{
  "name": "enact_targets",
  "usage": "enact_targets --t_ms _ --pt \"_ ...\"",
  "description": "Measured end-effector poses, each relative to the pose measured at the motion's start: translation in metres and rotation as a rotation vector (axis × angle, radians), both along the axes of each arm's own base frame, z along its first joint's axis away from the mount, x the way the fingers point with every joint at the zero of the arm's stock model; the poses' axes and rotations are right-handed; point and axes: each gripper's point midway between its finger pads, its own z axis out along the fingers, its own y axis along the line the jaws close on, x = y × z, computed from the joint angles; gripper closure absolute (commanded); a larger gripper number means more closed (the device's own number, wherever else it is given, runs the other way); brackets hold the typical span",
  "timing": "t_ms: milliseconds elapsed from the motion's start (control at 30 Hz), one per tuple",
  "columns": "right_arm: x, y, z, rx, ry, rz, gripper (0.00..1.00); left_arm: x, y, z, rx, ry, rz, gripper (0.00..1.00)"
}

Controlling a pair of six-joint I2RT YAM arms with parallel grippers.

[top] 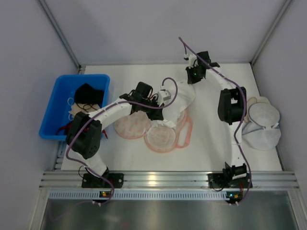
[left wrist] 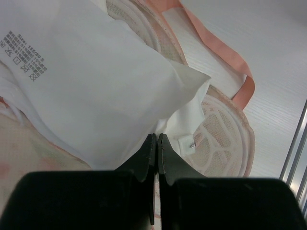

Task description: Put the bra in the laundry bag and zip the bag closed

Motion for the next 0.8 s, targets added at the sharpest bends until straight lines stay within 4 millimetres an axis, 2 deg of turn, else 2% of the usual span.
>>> enact_targets --t_ms 67,167,300,400,467,533,800 --pt "-0.005 0.005 0.022 0.037 -0.017 0.004 1.00 0.001 0.000 0.004 0.000 -0.009 0.004 1.00" --pt "-0.014 0.014 0.071 0.116 -0.070 0.018 1.00 -0.003 0.004 0.012 0.004 -0.016 0.005 1.00" --pt "-0.026 0.026 0.143 0.216 -0.167 0.054 1.00 -0.008 0.012 0.035 0.000 -0.076 0.006 1.00" --pt "-0.037 0.034 0.179 0.268 -0.221 0.089 1.00 -0.014 0.019 0.051 -0.005 -0.118 0.008 1.00" --pt "-0.045 0.037 0.186 0.286 -0.222 0.107 1.00 -0.019 0.024 0.058 -0.003 -0.131 0.006 1.00" --pt "-0.052 0.042 0.181 0.300 -0.200 0.123 1.00 -0.024 0.027 0.063 0.000 -0.131 0.003 1.00" --pt "-0.094 0.056 0.108 0.311 0.015 0.157 1.00 -0.053 0.040 0.061 0.019 -0.078 -0.005 1.00"
